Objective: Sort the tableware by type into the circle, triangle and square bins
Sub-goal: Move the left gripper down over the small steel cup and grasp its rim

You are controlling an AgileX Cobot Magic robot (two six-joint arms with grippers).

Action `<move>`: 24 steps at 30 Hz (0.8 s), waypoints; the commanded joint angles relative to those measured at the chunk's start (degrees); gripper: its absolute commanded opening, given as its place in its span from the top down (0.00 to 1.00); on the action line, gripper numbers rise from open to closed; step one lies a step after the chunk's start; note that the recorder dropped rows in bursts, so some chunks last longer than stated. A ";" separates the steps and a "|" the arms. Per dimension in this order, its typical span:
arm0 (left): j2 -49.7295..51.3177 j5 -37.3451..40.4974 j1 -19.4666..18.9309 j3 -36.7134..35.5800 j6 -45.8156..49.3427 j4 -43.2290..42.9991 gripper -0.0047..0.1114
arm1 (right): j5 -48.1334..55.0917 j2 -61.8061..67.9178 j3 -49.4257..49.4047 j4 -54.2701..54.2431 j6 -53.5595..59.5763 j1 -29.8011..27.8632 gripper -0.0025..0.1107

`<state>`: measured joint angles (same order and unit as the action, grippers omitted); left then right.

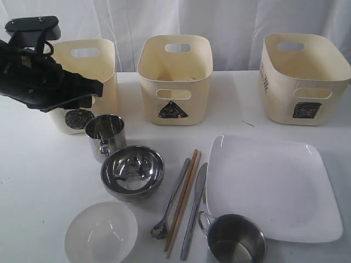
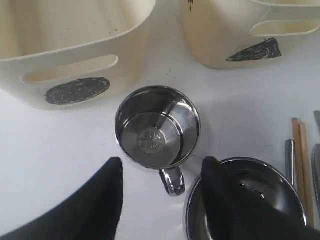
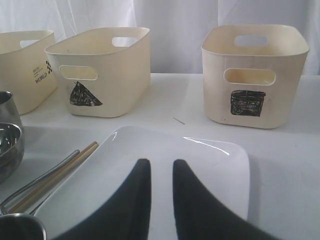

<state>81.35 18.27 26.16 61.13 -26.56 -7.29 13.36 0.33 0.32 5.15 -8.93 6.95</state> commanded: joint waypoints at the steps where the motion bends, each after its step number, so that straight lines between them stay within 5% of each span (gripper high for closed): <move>1: 3.20 0.40 0.42 0.18 -2.69 0.19 0.48 | -0.20 -0.33 -0.32 0.38 -0.08 -0.15 0.84; 24: 12.33 -2.46 -0.80 4.43 -2.69 -2.26 0.48 | -0.20 -0.33 -0.32 0.38 -0.08 -0.15 0.84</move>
<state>93.01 15.66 25.39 65.16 -28.85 -9.18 13.36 0.33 0.32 5.15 -8.93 6.95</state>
